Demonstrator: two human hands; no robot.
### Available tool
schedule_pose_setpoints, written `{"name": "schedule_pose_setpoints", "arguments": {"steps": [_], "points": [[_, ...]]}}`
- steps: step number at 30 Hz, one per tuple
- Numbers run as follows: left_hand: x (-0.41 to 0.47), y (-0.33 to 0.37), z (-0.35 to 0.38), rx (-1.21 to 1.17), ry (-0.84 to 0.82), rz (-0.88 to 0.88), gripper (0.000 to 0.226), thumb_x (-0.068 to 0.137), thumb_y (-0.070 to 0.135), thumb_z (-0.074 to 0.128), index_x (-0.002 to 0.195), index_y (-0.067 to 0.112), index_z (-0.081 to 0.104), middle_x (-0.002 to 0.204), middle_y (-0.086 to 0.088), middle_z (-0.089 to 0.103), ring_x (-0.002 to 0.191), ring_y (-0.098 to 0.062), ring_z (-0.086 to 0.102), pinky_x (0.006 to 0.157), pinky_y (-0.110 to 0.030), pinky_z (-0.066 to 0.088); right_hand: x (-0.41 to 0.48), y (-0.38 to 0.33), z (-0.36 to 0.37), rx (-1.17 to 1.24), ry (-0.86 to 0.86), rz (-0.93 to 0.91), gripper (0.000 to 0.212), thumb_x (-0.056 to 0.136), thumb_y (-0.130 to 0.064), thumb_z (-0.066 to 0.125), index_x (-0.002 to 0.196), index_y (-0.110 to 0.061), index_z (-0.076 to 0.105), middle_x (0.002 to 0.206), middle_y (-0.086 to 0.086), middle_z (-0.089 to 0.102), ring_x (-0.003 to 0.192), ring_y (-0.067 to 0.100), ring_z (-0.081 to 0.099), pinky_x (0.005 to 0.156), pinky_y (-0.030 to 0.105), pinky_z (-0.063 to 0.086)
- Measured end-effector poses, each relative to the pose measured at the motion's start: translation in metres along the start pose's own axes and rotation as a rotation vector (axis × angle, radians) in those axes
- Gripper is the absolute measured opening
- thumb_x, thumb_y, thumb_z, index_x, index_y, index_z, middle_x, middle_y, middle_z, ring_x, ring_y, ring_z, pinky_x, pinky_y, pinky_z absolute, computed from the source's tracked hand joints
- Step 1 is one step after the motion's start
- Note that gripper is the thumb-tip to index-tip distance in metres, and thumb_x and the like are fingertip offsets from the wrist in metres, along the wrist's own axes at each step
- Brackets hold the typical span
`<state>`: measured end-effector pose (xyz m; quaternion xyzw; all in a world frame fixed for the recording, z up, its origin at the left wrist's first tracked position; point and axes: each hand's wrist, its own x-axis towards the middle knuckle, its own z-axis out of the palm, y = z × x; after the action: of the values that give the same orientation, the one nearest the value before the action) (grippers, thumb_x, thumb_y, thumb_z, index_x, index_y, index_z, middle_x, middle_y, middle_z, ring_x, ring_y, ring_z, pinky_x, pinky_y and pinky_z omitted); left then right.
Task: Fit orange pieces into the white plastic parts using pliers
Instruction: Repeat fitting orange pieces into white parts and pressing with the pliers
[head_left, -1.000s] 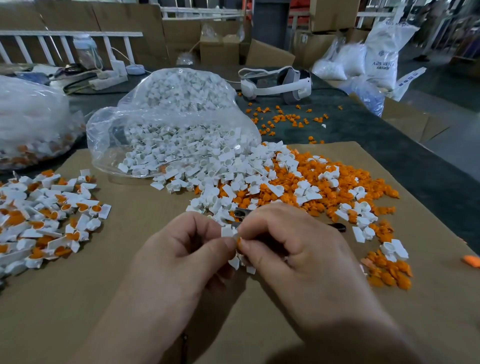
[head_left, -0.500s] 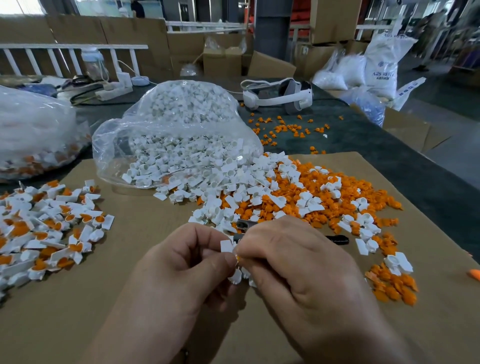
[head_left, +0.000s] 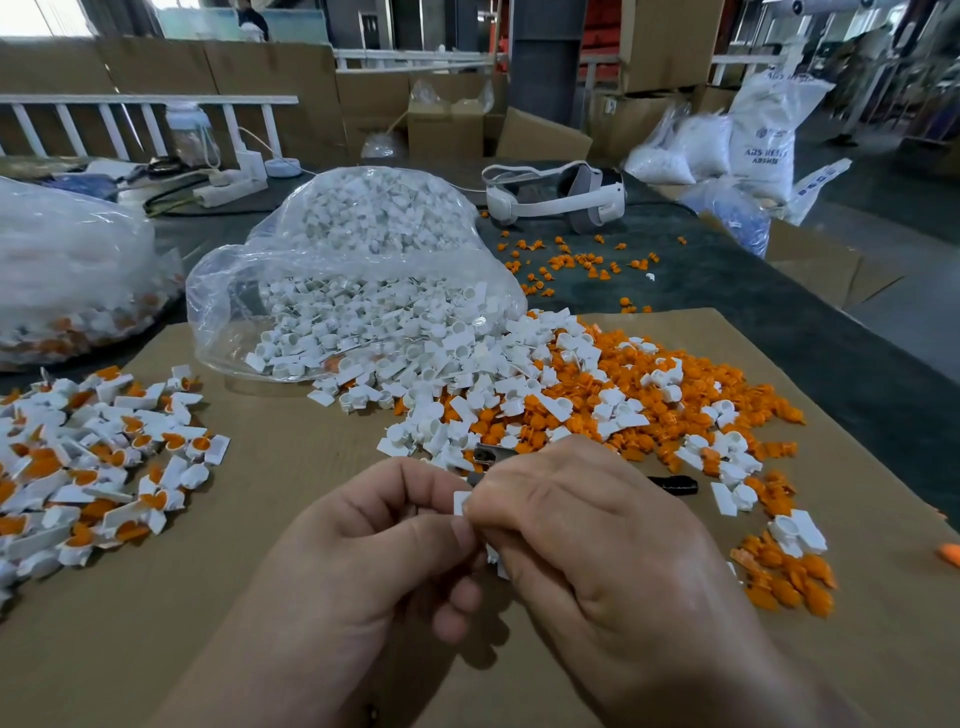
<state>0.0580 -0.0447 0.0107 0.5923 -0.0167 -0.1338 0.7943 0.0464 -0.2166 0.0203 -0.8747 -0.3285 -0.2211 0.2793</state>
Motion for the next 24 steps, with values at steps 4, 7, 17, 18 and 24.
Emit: {"name": "schedule_pose_setpoints", "arguments": {"steps": [4,7,17,18,24], "points": [[0.003,-0.002,-0.001,0.074,0.026,0.052,0.020,0.049,0.001,0.082,0.066,0.008,0.072,0.055,-0.018,0.054,0.042,-0.022,0.055,0.036,-0.025,0.045,0.001,0.001,0.000,-0.007,-0.029,0.004,0.028,0.084,-0.005,0.065,0.099,-0.026,0.059,0.097,-0.017,0.057,0.093,0.007,0.053,0.070,0.028,0.050],[0.003,-0.002,-0.002,0.148,0.054,0.067,0.038,0.034,0.000,0.091,0.066,0.011,0.072,0.055,-0.016,0.055,0.042,-0.020,0.054,0.037,-0.024,0.044,0.000,0.003,0.002,-0.017,-0.029,0.018,0.029,0.087,-0.010,0.063,0.111,-0.027,0.059,0.107,-0.016,0.059,0.101,0.006,0.054,0.080,0.026,0.050],[0.007,-0.007,-0.019,0.145,0.147,0.106,0.021,0.061,0.016,0.085,0.079,0.019,0.074,0.061,-0.005,0.059,0.052,-0.011,0.059,0.046,-0.020,0.047,-0.007,0.035,-0.014,-0.493,-0.500,0.399,0.071,0.083,-0.072,0.025,0.144,-0.039,0.014,0.142,-0.015,0.032,0.129,0.012,0.024,0.108,0.034,0.025],[0.008,-0.008,-0.020,0.138,0.148,0.105,0.016,0.064,0.019,0.080,0.079,0.020,0.075,0.061,-0.005,0.060,0.053,-0.011,0.059,0.046,-0.020,0.047,-0.008,0.035,-0.015,-0.502,-0.520,0.392,0.073,0.081,-0.074,0.025,0.145,-0.039,0.013,0.143,-0.015,0.031,0.130,0.012,0.023,0.109,0.035,0.025],[0.007,-0.008,-0.020,0.133,0.133,0.102,0.025,0.059,0.016,0.089,0.079,0.019,0.075,0.061,-0.006,0.060,0.053,-0.012,0.059,0.046,-0.020,0.047,-0.003,0.046,-0.017,-0.494,-0.576,0.357,0.065,0.082,-0.072,0.036,0.139,-0.042,0.023,0.134,-0.020,0.040,0.121,0.011,0.028,0.098,0.034,0.031]]}}
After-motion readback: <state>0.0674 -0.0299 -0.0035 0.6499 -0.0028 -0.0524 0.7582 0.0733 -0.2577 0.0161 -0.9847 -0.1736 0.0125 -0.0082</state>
